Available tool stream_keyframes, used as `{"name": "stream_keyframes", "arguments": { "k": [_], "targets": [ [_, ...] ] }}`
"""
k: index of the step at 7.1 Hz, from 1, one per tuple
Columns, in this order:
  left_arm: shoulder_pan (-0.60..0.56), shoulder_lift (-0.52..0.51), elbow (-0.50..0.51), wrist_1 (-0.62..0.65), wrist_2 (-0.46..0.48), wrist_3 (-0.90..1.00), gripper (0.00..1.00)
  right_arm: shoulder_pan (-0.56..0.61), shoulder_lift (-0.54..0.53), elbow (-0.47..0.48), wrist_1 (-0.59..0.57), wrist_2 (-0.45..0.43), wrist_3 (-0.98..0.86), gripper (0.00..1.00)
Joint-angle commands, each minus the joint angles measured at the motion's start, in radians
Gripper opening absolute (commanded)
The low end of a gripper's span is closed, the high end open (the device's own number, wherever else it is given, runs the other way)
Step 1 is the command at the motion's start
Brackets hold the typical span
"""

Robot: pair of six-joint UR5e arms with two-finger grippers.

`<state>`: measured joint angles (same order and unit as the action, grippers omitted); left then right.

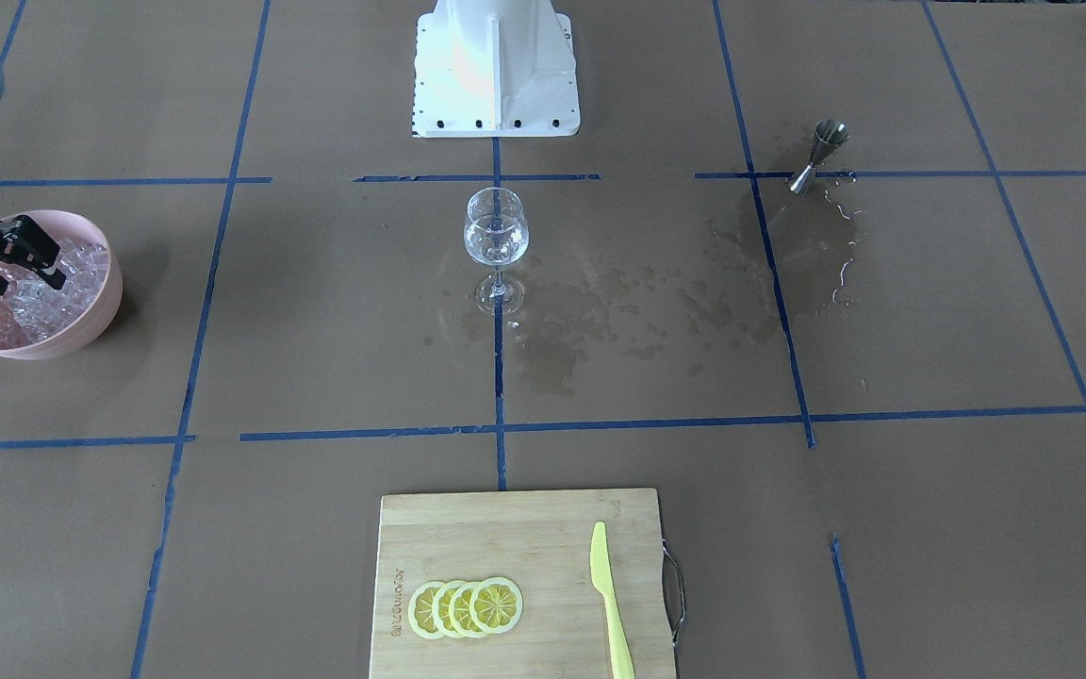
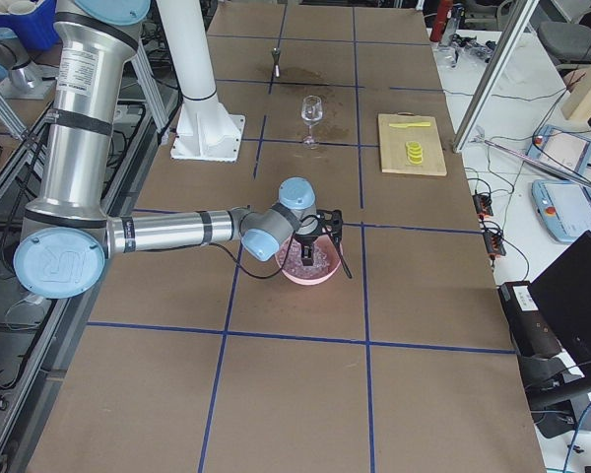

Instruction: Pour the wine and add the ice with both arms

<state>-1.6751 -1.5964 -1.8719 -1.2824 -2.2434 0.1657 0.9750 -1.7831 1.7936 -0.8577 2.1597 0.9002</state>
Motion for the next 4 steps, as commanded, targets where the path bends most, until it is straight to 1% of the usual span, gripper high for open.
{"name": "stream_keyframes", "arguments": {
  "k": [1, 3, 4],
  "targets": [
    [0.000, 0.016, -0.007, 0.000, -0.028, 0.000, 1.00, -0.002, -0.015, 0.000, -0.006, -0.006, 0.000, 0.70],
    [-0.002, 0.018, -0.010, 0.000, -0.030, 0.008, 1.00, -0.015, -0.016, 0.000, -0.007, -0.018, 0.000, 0.33],
    [-0.008, 0.032, -0.012, 0.000, -0.030, 0.030, 1.00, -0.027, -0.015, 0.000, -0.007, -0.032, 0.000, 0.10]
  ]
}}
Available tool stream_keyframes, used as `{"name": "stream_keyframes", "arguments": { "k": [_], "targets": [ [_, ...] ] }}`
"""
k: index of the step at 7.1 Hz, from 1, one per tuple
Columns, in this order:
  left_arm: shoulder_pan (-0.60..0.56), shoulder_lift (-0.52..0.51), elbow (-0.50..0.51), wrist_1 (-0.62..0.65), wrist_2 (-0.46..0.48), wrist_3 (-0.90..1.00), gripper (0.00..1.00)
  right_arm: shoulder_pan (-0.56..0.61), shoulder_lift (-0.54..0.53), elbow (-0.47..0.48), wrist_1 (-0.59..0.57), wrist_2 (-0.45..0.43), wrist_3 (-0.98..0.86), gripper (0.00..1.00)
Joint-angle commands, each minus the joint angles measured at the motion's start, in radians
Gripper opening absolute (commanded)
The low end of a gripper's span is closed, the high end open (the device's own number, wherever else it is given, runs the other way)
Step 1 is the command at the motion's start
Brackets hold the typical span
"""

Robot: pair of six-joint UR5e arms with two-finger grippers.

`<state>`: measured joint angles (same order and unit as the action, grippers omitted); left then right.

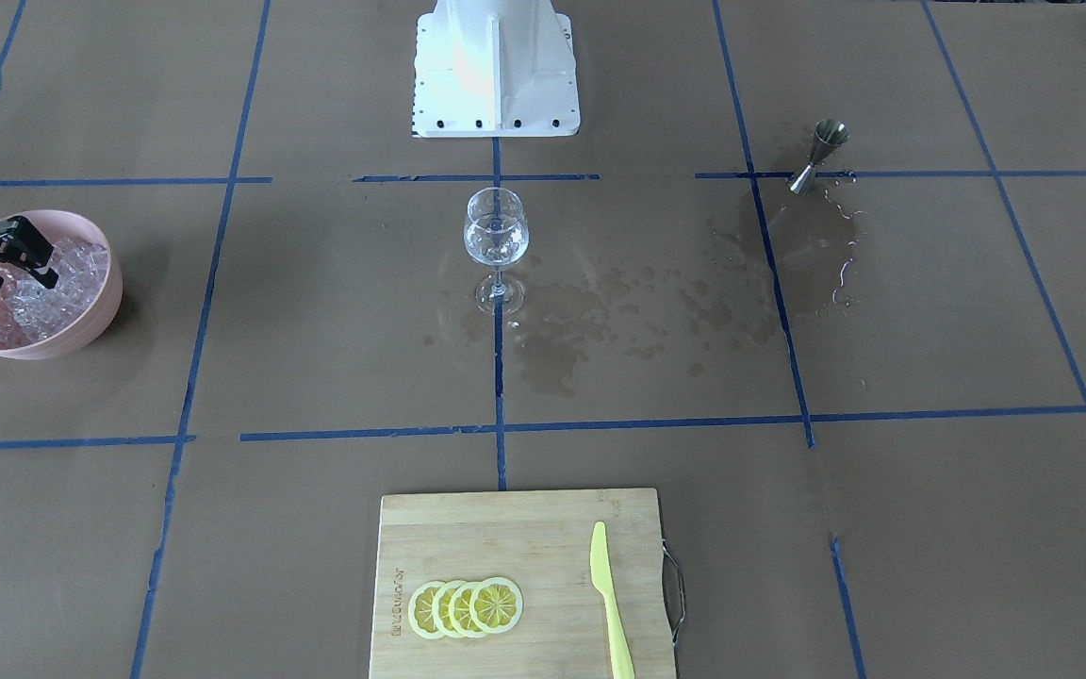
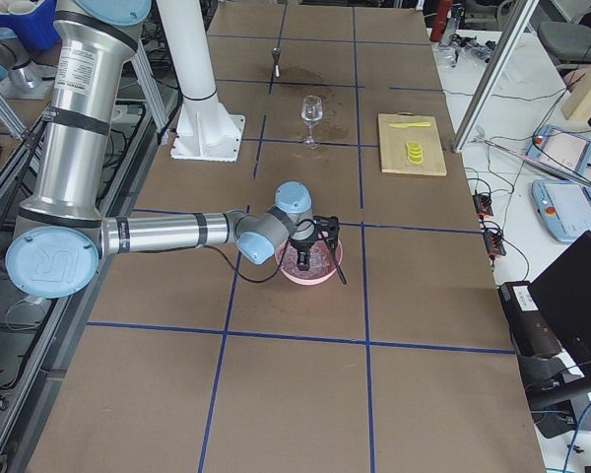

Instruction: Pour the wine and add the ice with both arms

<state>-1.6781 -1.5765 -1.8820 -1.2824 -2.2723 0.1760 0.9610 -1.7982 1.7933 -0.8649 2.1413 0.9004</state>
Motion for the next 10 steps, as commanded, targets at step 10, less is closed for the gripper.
{"name": "stream_keyframes", "arguments": {
  "k": [10],
  "targets": [
    [0.000, 0.141, 0.050, -0.216, -0.062, 0.068, 1.00, -0.310, 0.733, 0.311, -0.859, -0.208, 0.404, 0.00]
  ]
}}
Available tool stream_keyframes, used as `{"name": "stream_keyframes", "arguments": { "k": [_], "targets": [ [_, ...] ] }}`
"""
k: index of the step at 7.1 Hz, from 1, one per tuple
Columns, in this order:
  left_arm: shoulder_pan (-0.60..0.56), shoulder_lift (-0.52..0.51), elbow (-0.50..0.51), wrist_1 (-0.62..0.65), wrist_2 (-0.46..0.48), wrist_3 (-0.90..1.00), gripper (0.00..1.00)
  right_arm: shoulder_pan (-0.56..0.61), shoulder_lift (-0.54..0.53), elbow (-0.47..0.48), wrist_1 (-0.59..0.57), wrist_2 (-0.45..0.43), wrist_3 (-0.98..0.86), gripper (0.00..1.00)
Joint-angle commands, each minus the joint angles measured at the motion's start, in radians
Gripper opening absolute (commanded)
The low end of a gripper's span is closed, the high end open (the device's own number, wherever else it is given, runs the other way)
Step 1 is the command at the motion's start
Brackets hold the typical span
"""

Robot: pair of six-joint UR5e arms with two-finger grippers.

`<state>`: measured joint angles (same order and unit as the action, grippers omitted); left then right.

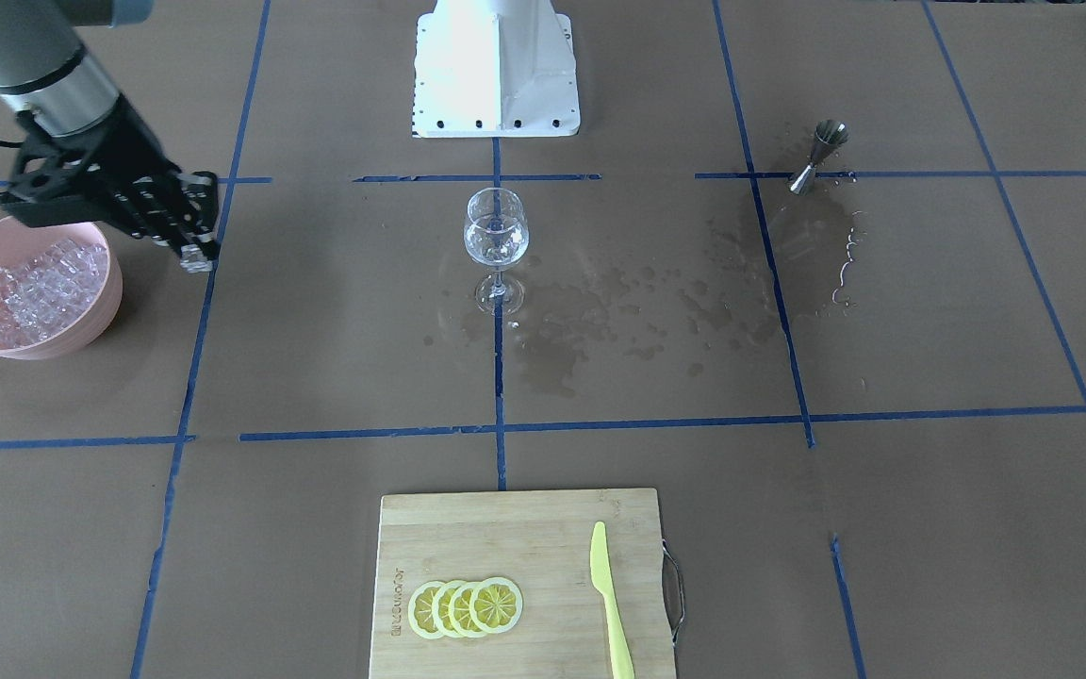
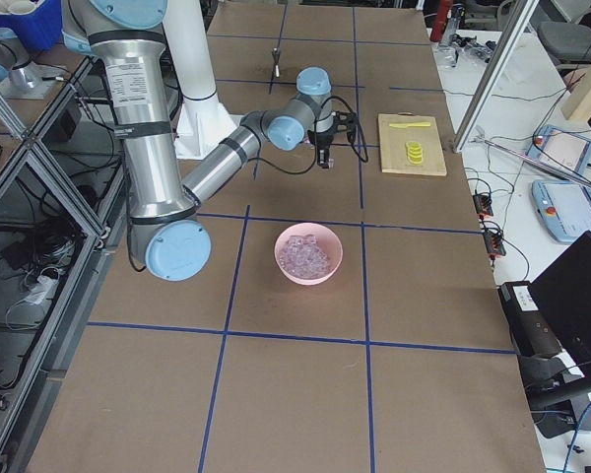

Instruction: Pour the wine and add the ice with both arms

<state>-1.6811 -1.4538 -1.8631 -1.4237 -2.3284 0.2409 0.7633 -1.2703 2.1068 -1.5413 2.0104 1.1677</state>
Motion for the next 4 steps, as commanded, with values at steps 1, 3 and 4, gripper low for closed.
{"name": "stream_keyframes", "arguments": {
  "k": [1, 3, 4],
  "targets": [
    [0.003, 0.018, 0.035, -0.102, -0.006, 0.003, 1.00, -0.222, 0.364, -0.011, -0.332, -0.175, 0.205, 0.00],
    [0.003, 0.026, 0.038, -0.107, -0.009, 0.005, 1.00, -0.298, 0.559, -0.197, -0.338, -0.239, 0.323, 0.00],
    [0.003, 0.033, 0.038, -0.107, -0.015, 0.005, 1.00, -0.298, 0.571, -0.214, -0.336, -0.240, 0.325, 0.00]
  ]
}}
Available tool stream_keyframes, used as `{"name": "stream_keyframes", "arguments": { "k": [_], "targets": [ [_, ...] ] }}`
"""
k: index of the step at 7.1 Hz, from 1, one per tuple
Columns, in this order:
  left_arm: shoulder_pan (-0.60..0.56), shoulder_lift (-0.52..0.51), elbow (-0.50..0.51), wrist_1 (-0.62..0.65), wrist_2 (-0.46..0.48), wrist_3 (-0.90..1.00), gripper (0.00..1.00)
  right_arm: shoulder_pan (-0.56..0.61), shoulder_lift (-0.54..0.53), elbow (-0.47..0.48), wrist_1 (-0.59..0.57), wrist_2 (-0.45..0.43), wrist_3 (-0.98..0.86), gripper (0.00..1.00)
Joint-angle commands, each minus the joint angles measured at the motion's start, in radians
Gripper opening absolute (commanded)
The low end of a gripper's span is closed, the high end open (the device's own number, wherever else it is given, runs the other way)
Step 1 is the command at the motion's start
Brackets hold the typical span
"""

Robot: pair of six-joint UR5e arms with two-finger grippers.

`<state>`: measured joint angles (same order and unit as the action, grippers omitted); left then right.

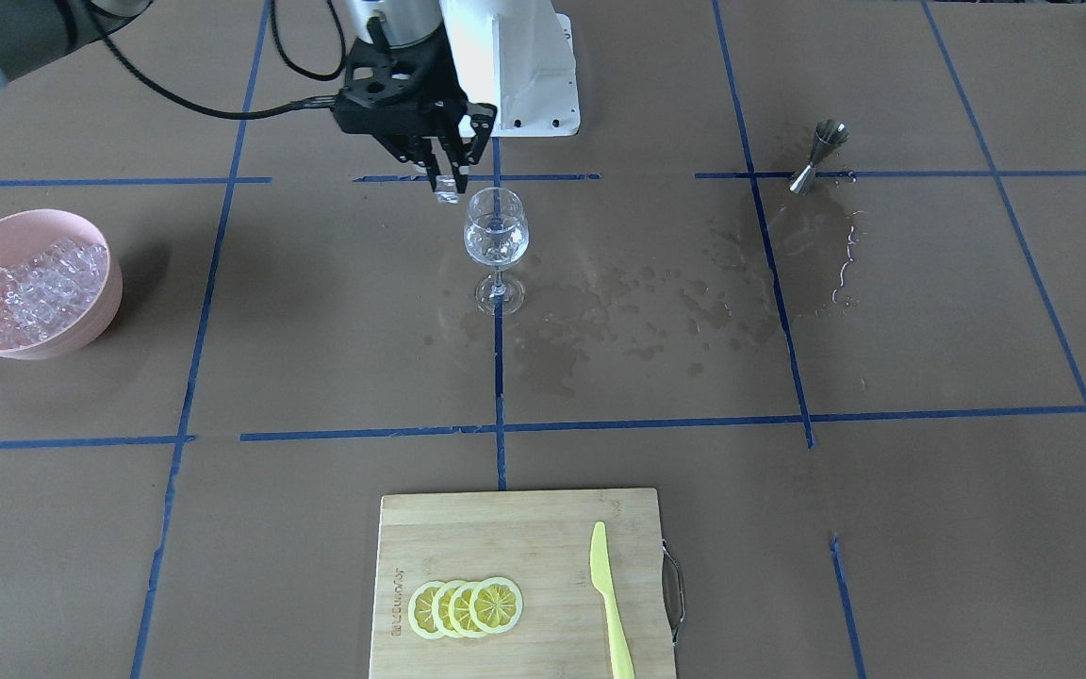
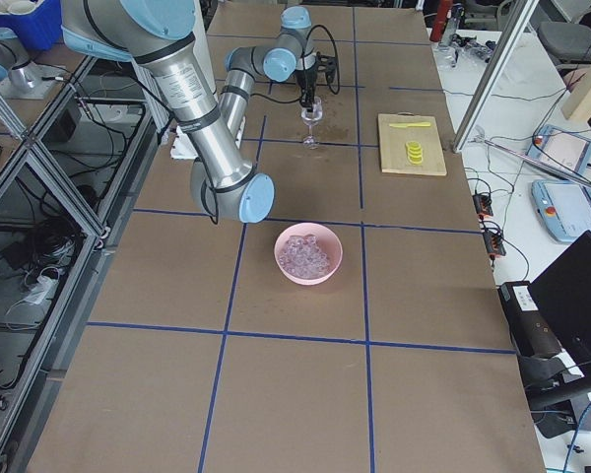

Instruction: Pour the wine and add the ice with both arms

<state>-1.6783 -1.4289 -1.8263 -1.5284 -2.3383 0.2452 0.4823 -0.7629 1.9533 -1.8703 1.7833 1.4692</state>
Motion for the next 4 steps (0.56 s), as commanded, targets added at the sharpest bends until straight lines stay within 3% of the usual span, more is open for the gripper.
{"name": "stream_keyframes", "arguments": {
  "k": [1, 2, 3, 4],
  "targets": [
    [0.000, 0.013, 0.002, -0.003, -0.036, 0.000, 1.00, -0.018, 0.070, -0.065, -0.006, -0.013, 0.023, 0.00],
    [0.000, 0.015, 0.002, -0.004, -0.036, 0.000, 1.00, -0.018, 0.062, -0.068, 0.014, -0.013, 0.022, 0.00],
    [0.000, 0.015, 0.002, -0.004, -0.036, 0.000, 1.00, -0.024, 0.062, -0.086, 0.016, -0.022, 0.020, 0.79],
    [0.002, 0.013, 0.001, -0.004, -0.036, 0.000, 1.00, -0.031, 0.056, -0.088, 0.014, -0.045, 0.010, 1.00]
  ]
}}
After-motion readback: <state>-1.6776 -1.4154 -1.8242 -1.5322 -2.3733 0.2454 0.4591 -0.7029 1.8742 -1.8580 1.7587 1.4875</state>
